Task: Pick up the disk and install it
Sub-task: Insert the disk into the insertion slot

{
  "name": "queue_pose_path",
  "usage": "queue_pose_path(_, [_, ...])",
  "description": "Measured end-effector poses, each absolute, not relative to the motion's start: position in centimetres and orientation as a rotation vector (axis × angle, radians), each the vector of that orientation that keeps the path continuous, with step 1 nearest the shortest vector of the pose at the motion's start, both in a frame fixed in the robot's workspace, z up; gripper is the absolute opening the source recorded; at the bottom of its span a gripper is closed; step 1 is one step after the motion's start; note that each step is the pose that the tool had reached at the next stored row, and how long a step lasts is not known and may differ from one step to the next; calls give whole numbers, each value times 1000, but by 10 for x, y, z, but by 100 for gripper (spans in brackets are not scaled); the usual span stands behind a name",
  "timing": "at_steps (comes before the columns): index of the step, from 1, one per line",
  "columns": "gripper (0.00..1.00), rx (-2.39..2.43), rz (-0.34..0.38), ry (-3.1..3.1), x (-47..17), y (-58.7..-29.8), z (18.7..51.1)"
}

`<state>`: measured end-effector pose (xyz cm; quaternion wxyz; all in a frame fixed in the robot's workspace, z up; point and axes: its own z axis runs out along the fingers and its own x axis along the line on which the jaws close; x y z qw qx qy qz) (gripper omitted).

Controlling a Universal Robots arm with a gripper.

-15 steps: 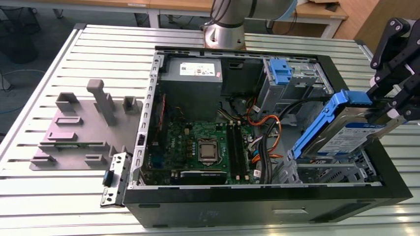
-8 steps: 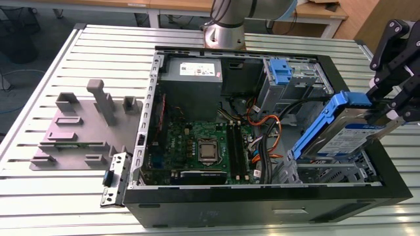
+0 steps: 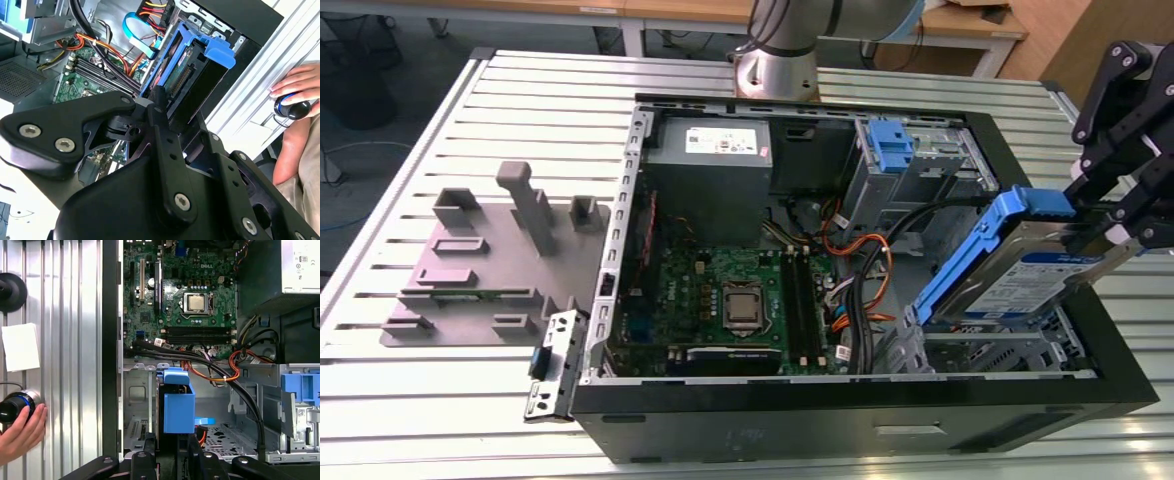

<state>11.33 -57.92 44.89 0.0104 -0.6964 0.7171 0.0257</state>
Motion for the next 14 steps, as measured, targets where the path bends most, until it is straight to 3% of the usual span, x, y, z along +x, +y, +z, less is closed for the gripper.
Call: queue_pose_path(14, [35,-2174,80,2238,113,-579,433])
